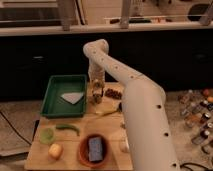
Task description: Place eraser in metal cup
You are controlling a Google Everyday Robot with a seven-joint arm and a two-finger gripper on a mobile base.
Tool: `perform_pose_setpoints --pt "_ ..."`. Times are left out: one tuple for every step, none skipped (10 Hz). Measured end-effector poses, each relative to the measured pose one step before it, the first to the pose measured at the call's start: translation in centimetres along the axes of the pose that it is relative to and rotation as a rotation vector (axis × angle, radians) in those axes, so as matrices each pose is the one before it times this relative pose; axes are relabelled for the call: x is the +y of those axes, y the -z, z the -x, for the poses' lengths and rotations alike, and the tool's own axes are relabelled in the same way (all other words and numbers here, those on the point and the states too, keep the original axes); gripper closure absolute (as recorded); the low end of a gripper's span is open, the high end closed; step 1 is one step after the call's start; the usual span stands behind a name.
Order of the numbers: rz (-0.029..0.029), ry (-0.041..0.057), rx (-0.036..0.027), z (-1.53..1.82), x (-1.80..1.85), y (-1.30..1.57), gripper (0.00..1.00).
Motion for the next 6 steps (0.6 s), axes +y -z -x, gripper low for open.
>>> perform_pose_setpoints --pt "-0.00108 -0.00567 -0.00836 0.044 0.19 -0.271 0.69" --pt "-0.00116 -0.00674 -0.0053 -0.017 0.258 -0.159 0.58" --pt "-0.00076 -0.00577 -0.00402 -0.015 0.187 -0.143 0.49" --pt "-0.00195 -0.00503 -0.00336 -0.031 0.16 -0.088 0.41" --pt "-0.00128 -0.0066 -0.00343 -0.054 0.295 -0.1 0.29" --pt "-0.00205 -0.00262 -0.00191 -0.012 0.139 0.053 0.22"
